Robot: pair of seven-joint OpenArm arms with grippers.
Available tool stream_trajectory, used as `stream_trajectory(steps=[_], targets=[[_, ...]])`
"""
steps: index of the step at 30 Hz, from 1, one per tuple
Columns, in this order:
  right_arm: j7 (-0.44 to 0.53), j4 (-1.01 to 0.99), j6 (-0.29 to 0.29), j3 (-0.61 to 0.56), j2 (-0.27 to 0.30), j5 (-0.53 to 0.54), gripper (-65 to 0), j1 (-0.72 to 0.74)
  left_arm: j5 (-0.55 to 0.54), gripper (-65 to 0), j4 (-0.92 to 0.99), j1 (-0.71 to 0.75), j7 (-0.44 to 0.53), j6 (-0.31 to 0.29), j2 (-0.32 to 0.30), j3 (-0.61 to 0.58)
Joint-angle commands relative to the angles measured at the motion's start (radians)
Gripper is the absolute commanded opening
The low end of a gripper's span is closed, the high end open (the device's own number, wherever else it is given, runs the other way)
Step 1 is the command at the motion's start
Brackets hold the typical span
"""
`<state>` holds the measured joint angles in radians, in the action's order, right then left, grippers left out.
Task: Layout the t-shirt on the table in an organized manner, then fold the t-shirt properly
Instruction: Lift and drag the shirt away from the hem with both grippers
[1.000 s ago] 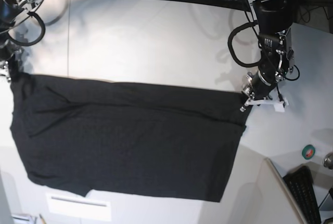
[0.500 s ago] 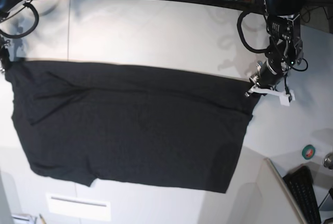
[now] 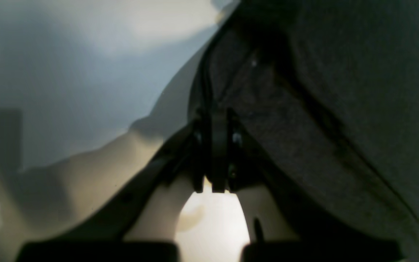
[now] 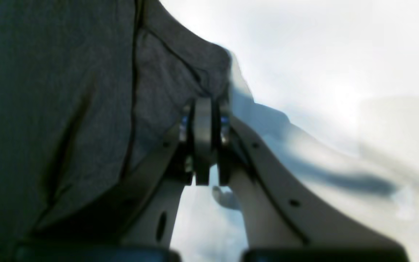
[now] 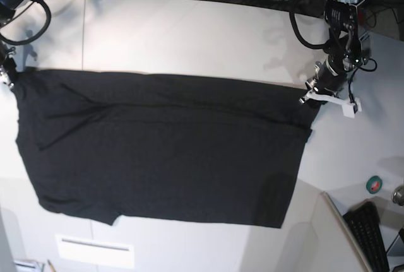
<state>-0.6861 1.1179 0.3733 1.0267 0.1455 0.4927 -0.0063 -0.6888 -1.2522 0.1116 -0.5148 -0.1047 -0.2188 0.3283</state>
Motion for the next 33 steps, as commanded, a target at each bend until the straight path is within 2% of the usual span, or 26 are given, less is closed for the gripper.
stream_trajectory(steps=[1,4,6,9,11,15,18,21,26,30,33], targets=[[0.012,0.05,0.006,-0.001,0.027,0.022,-65.0,0.012,-0.015,-65.0,-0.045,-0.019,0.02,-0.013,-0.014,0.005],[-0.056,0.129,0.006,-0.003,0.032,0.021,-65.0,0.053,-0.015,-65.0,-0.1,-0.057,-0.066,-0.01,-0.014,0.005],[-0.111,0.163,-0.012,-0.003,0.044,0.019,-65.0,0.102,-0.015,-65.0,-0.123,-0.117,-0.127,0.04,-0.009,0.004],[-0.169,0.175,-0.087,-0.004,0.088,0.019,-65.0,0.203,-0.016,-65.0,-0.14,-0.224,-0.175,0.118,-0.004,-0.005],[-0.194,0.175,-0.109,-0.032,0.113,0.019,-65.0,0.273,-0.016,-65.0,-0.14,-0.298,-0.195,0.119,-0.003,-0.007],[-0.209,0.175,-0.205,-0.153,0.177,0.021,-65.0,0.381,-0.016,-65.0,-0.14,-0.451,-0.296,0.122,0.012,-0.002],[-0.212,0.182,-0.227,-0.187,0.199,0.024,-65.0,0.412,-0.016,-65.0,-0.151,-0.499,-0.344,0.122,0.025,0.005],[-0.212,0.182,-0.227,-0.184,0.204,0.024,-65.0,0.391,-0.016,-65.0,-0.182,-0.476,-0.356,0.122,0.023,0.007],[-0.212,0.232,-0.227,-0.182,0.194,0.027,-65.0,0.242,-0.016,-65.0,-0.283,-0.318,-0.353,0.122,0.02,0.032],[-0.203,0.296,-0.227,-0.179,0.136,0.027,-65.0,0.087,-0.016,-65.0,-0.327,-0.169,-0.351,0.122,0.02,0.071],[-0.191,0.294,-0.224,-0.13,0.084,0.027,-65.0,0.007,-0.016,-65.0,-0.318,-0.076,-0.35,0.122,0.02,0.099]])
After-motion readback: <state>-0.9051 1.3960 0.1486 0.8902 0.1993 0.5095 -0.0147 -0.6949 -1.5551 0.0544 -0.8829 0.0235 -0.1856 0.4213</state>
